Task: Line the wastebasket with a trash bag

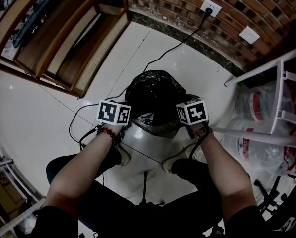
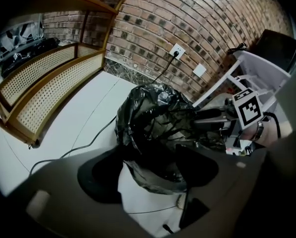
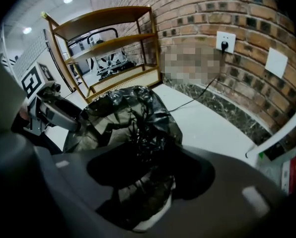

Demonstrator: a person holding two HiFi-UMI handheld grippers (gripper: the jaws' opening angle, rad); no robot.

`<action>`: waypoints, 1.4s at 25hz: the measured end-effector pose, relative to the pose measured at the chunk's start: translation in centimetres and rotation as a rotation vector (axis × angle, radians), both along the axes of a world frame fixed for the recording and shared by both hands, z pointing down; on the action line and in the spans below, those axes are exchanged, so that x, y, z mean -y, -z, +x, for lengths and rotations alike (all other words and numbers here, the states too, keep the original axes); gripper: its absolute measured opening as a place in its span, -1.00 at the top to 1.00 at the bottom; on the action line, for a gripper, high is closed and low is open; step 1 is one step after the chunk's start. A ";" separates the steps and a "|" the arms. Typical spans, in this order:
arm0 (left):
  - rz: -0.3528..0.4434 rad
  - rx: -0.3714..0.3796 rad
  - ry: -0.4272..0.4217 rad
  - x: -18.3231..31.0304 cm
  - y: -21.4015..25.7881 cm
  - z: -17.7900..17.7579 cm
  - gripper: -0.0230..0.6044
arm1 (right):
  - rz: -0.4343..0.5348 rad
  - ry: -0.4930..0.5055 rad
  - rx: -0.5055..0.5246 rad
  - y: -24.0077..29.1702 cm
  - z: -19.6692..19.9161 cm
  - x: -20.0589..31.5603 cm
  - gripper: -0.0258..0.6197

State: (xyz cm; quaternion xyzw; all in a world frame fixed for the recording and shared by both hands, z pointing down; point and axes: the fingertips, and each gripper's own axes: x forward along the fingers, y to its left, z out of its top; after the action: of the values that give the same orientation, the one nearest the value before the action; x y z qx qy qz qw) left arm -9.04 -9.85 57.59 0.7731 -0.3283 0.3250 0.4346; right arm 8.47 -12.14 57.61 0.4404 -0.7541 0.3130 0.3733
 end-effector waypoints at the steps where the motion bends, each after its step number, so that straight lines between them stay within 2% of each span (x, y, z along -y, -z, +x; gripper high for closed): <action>1: 0.003 -0.009 0.005 0.1 0.2 -0.1 -0.10 | 0.012 0.000 0.010 0.5 -0.1 0.2 0.13; 3: 0.017 -0.029 0.011 0.4 1.1 -0.3 -0.15 | 0.039 0.003 0.018 1.6 0.0 0.7 0.13; 7: 0.058 -0.044 0.013 1.3 2.9 -0.7 -0.21 | 0.107 0.018 -0.035 4.2 1.2 2.0 0.13; 11: 0.078 -0.032 0.033 1.8 3.8 -1.0 -0.21 | 0.164 0.113 -0.108 5.2 0.6 4.2 0.13; 14: 0.041 -0.005 0.013 0.8 2.5 -0.4 -0.21 | 0.126 0.145 -0.147 3.4 0.3 5.2 0.13; 19: -0.007 0.044 0.028 0.6 -0.1 -0.5 -0.21 | 0.036 0.105 -0.133 0.2 0.3 5.1 0.13; 23: 0.005 0.061 0.055 1.3 -0.7 -0.7 -0.06 | 0.020 0.076 -0.121 -1.0 0.5 4.8 0.54; 27: 0.009 0.078 0.063 1.5 -1.1 -0.6 0.13 | 0.021 0.060 -0.126 -1.5 0.6 4.8 0.68; 31: 0.020 0.098 0.062 1.5 -1.7 -0.7 0.27 | 0.024 0.046 -0.130 -2.0 0.5 5.0 0.73; 34: 0.031 0.086 0.053 1.5 -1.6 -0.6 0.28 | 0.036 0.038 -0.128 -2.0 0.5 5.0 0.75; 35: 0.034 0.076 0.050 1.5 -1.5 -0.5 0.21 | 0.041 0.039 -0.125 -2.0 0.4 5.1 0.74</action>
State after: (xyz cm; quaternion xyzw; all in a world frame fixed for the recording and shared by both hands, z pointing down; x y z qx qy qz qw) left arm -9.58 -11.33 59.07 0.7593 -0.3691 0.3374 0.4165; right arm 8.87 -17.23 59.58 0.4520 -0.7441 0.2621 0.4164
